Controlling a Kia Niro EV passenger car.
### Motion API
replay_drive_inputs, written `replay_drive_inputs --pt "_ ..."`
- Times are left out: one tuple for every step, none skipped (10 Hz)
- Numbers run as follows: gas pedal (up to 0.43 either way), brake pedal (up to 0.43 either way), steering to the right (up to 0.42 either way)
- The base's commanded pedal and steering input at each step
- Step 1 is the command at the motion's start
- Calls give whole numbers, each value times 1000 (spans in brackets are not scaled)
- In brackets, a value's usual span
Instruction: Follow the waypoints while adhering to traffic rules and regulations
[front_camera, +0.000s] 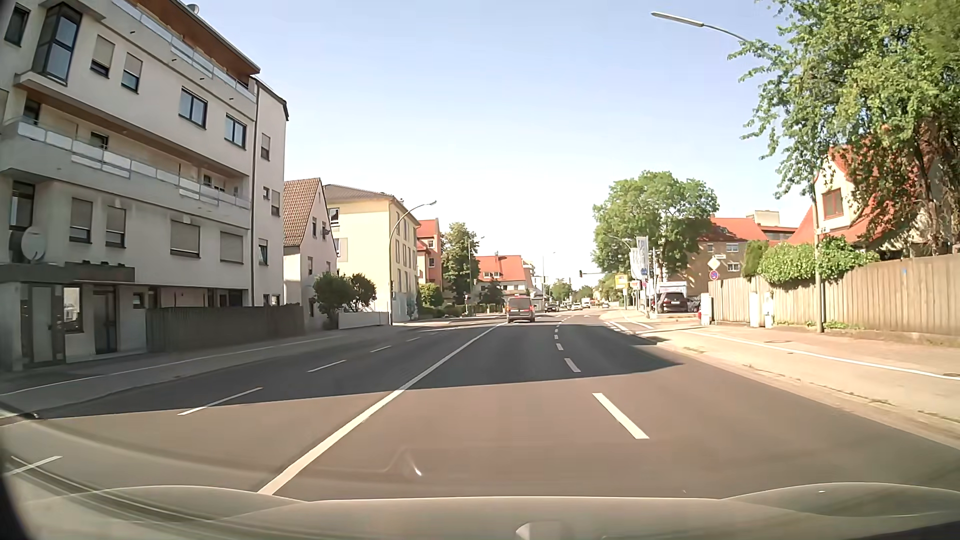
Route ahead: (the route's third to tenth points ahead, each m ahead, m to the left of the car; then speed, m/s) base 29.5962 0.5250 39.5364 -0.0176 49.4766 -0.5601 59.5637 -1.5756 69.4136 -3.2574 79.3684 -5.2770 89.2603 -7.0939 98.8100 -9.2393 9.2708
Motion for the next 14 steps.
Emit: replay_drive_inputs --pt "67 0 2" --pt "67 0 3" --pt "59 0 3" --pt "47 0 3" --pt "47 0 3" --pt "39 0 4" --pt "28 0 4" --pt "28 0 4" --pt "8 0 4" --pt "8 0 5" --pt "8 0 9" --pt "8 0 16" --pt "8 0 20" --pt "8 0 20"
